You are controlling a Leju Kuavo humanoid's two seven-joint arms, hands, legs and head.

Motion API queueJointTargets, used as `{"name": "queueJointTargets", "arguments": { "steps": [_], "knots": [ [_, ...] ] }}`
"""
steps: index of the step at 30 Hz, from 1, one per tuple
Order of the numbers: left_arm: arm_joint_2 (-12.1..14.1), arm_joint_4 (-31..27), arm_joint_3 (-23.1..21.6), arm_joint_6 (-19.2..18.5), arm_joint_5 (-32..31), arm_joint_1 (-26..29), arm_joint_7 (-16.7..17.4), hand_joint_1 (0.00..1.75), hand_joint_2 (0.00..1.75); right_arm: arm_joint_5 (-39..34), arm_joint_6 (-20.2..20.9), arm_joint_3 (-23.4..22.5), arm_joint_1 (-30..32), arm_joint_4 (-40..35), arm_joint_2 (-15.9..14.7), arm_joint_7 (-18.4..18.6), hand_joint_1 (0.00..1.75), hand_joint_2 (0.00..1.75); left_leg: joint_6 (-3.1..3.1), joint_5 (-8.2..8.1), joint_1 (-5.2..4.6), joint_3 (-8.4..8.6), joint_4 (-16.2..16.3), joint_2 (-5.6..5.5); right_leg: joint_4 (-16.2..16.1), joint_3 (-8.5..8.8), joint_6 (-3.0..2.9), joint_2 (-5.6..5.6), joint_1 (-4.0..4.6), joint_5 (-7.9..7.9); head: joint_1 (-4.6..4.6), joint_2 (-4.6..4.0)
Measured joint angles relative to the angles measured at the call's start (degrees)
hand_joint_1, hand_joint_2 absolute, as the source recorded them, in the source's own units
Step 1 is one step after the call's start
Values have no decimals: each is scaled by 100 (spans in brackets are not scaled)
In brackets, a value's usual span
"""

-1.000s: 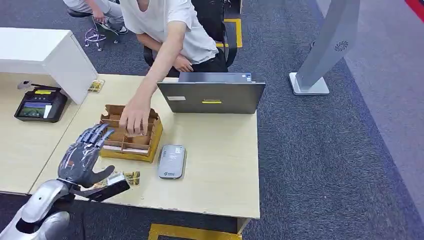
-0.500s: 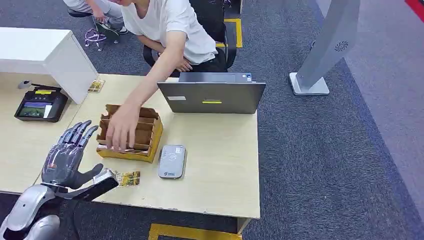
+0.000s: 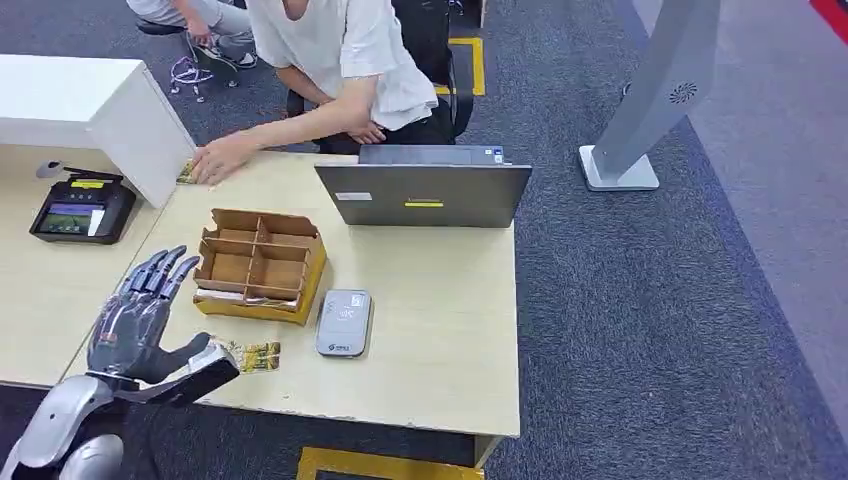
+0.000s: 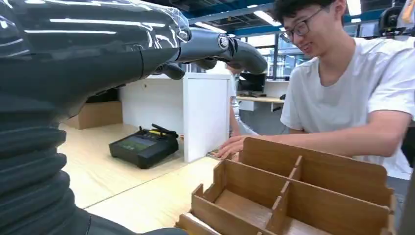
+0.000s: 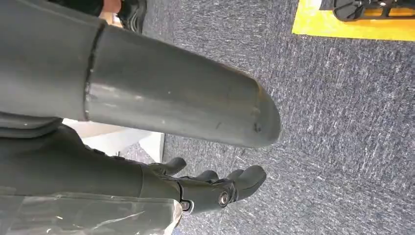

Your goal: Pass the card to the sensor for recognition and then transmit it.

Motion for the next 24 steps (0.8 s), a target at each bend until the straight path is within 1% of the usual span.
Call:
{"name": "queueJointTargets", "arguments": {
  "steps": [2, 3, 4, 10, 14, 17, 24],
  "knots": [
    [-22, 0, -2, -15, -4, -43, -22, 0, 175, 2, 2, 0, 1, 0, 0, 0, 0, 0, 0, 0, 0, 0, 0, 0, 0, 0, 0, 0, 0, 0, 2, 0],
    [-50, 20, -4, -85, 39, -111, -118, 0, 175, 11, 7, 0, 0, 0, 0, 2, 0, 0, 0, 0, 0, 0, 0, 0, 0, 0, 0, 0, 0, 0, 2, 0],
    [-63, 70, -18, -144, 44, -178, -142, 0, 175, 15, 11, 0, -2, 0, 0, 0, 0, 0, 0, 0, 0, 1, 0, 0, 0, 1, 0, 0, 0, 1, 2, 0],
    [-90, 263, -94, -254, 17, -329, -157, 0, 175, 57, 37, 0, -4, 0, 0, 2, 0, 0, 0, 0, 0, -1, 1, -2, 0, -1, 0, -2, 0, 0, 2, 0],
    [-81, 566, -236, -522, -50, -572, -157, 0, 175, 100, 70, 2, -8, 0, 0, 2, 0, 0, 0, 0, 0, 0, 1, -2, 0, -1, 0, -1, 0, 1, 2, 0],
    [-4, 820, -400, -717, -74, -814, -195, 0, 175, 142, 77, 20, -10, 0, 0, 0, 0, 0, 0, 1, 0, 1, 1, -1, 1, 0, -1, -1, 0, 1, 2, 0],
    [61, 1145, -590, -769, -85, -1079, -194, 0, 175, 155, 87, 61, -13, 0, 0, 0, 0, 0, -2, 2, 0, 1, 1, 0, 0, 0, -2, 0, 0, 2, 2, 0]
  ]
}}
